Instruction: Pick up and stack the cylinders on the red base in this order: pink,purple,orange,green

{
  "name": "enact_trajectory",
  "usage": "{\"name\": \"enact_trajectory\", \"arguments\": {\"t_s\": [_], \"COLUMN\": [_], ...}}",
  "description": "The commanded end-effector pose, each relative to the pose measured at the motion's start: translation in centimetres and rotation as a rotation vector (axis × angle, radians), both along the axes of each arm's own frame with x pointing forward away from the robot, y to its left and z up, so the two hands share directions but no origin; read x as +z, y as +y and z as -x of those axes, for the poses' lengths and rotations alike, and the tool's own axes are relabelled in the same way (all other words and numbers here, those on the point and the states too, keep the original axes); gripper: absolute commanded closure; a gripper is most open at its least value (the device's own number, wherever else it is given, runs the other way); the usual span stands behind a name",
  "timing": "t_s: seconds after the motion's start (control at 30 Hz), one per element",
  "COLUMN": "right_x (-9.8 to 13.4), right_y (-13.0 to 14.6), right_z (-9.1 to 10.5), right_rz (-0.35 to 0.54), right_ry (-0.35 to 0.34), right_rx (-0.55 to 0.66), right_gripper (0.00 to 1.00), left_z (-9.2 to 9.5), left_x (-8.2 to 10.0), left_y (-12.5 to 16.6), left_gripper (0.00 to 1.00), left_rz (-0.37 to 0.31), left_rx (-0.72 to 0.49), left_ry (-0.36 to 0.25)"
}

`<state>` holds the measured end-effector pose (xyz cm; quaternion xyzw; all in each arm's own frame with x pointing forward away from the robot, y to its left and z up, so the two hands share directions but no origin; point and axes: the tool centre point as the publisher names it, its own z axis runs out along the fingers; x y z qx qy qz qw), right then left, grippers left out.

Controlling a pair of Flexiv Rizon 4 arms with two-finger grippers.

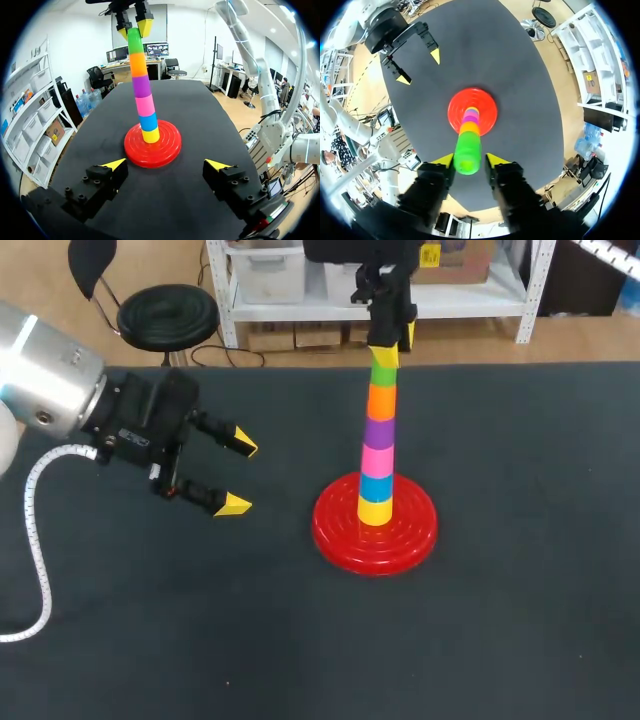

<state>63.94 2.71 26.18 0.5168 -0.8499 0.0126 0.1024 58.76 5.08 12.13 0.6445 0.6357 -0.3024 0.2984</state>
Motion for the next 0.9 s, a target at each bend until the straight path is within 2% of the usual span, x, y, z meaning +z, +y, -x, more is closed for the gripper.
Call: {"name": "enact_trajectory", "arguments": {"t_s": [0.03,0.17,0.27,0.47,0.57,0.63,0.9], "right_x": [0.1,0.6,1.3,1.9,1.5,1.1,1.1], "right_y": [-0.4,-0.8,-1.7,-6.6,-9.3,-10.8,-10.8], "right_z": [1.0,1.2,1.1,0.0,-0.5,-0.9,-0.9], "right_rz": [-0.020,-0.043,-0.092,-0.259,-0.342,-0.381,-0.381], "right_ry": [-0.033,-0.058,-0.097,-0.197,-0.215,-0.257,-0.257], "right_rx": [-0.005,-0.021,-0.058,-0.249,-0.330,-0.399,-0.399], "right_gripper": [0.00,0.00,0.00,0.00,0.00,0.00,0.00], "left_z": [0.0,0.0,0.0,0.0,0.0,0.0,0.0], "left_x": [-0.1,-0.1,-0.1,-0.1,-0.1,-0.1,-0.1], "left_y": [0.0,0.0,0.0,0.0,0.0,0.0,0.0], "left_gripper": [0.00,0.00,0.00,0.00,0.00,0.00,0.00], "left_rz": [0.002,0.002,0.002,0.002,0.002,0.002,0.002], "left_rx": [0.001,0.001,0.001,0.001,0.001,0.001,0.001], "left_ry": [-0.003,-0.003,-0.003,-0.003,-0.003,-0.003,-0.003]}}
